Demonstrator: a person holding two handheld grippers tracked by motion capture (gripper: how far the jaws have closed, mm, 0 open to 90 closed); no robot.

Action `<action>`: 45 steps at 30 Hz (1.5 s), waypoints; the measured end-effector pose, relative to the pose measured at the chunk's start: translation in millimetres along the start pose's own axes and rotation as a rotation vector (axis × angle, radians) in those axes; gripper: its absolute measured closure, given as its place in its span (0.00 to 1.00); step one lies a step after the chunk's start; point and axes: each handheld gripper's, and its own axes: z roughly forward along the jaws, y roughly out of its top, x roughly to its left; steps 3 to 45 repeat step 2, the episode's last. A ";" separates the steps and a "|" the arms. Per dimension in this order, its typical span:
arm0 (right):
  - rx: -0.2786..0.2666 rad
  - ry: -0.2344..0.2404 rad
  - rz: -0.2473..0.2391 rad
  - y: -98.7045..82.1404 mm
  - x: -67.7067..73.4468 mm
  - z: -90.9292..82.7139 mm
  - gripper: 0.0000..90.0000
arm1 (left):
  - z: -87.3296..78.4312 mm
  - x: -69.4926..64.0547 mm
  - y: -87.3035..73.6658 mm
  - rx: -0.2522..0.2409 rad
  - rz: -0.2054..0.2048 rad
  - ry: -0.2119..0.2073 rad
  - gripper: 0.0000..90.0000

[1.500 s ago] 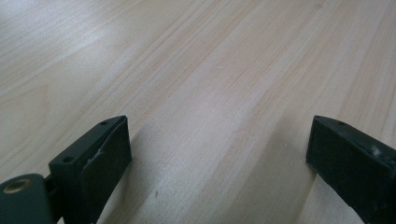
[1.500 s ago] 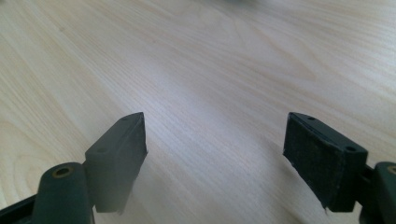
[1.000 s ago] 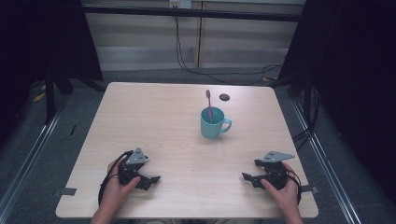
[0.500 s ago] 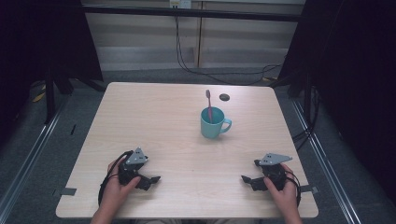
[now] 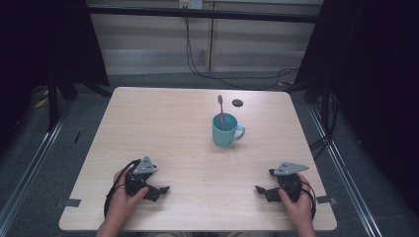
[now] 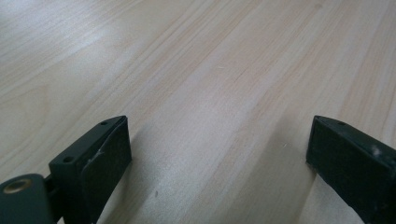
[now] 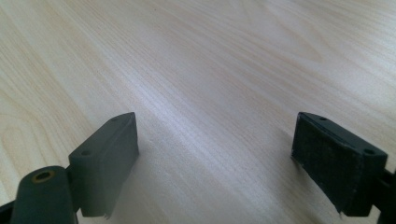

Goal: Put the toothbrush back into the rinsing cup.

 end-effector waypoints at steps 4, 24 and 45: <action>0.000 0.000 0.000 0.0 0.0 0.0 0.16 | -0.1 0.0 0.0 0.002 0.000 0.001 0.07; 0.000 0.000 0.000 0.0 0.0 0.0 0.16 | -0.1 0.0 0.0 0.002 0.000 0.001 0.07; 0.000 0.000 0.000 0.0 0.0 0.0 0.16 | -0.1 0.0 0.0 0.002 0.000 0.001 0.07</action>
